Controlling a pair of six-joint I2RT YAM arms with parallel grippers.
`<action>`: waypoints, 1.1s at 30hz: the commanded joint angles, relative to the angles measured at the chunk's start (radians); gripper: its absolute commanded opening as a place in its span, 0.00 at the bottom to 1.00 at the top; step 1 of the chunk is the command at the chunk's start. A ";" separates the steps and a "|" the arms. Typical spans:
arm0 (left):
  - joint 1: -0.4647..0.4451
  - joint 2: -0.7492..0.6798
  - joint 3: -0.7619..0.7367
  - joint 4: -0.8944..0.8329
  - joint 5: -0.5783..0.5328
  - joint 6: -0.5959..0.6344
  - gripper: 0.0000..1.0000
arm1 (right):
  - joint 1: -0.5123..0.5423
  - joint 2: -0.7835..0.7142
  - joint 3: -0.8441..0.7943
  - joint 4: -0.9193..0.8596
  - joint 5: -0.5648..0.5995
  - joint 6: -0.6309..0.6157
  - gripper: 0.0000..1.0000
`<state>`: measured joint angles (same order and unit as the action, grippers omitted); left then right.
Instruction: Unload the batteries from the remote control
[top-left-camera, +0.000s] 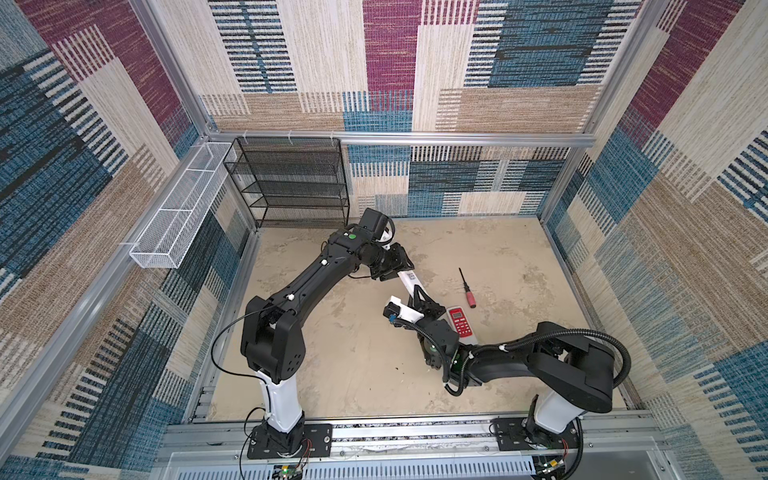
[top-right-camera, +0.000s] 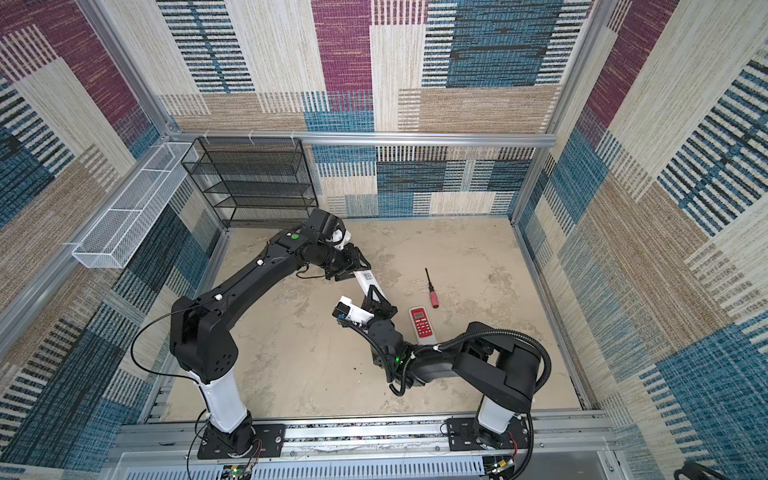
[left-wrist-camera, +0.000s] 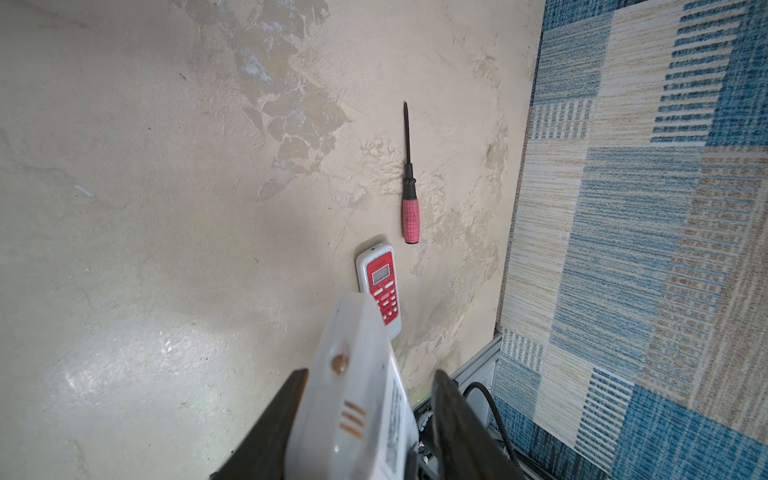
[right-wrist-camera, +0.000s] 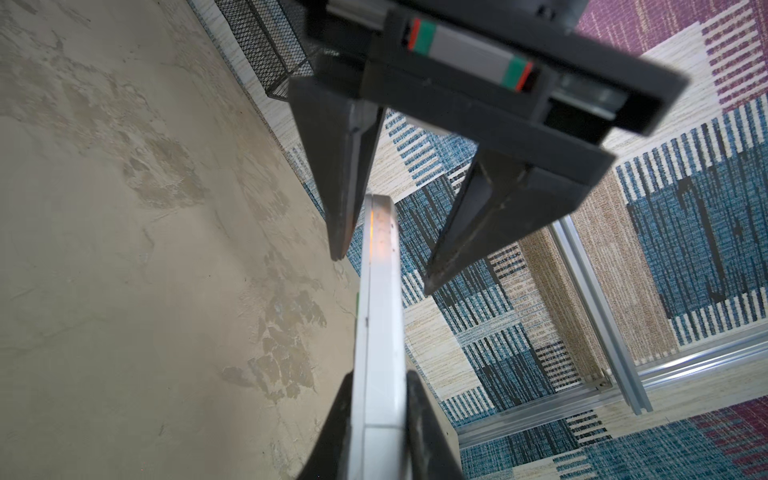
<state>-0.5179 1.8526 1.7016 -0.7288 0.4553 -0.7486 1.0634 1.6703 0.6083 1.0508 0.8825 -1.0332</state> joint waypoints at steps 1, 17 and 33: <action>0.006 -0.007 -0.015 0.025 0.029 0.015 0.50 | 0.001 -0.002 -0.002 0.075 -0.008 -0.008 0.15; 0.021 -0.032 -0.086 0.130 0.178 -0.039 0.25 | 0.002 0.006 0.012 0.160 -0.023 -0.092 0.15; 0.060 -0.114 -0.221 0.319 0.200 -0.116 0.00 | 0.003 -0.049 0.039 0.012 -0.066 0.018 0.40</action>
<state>-0.4679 1.7580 1.5112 -0.4999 0.6491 -0.8394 1.0657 1.6581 0.6281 1.1233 0.8444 -1.1011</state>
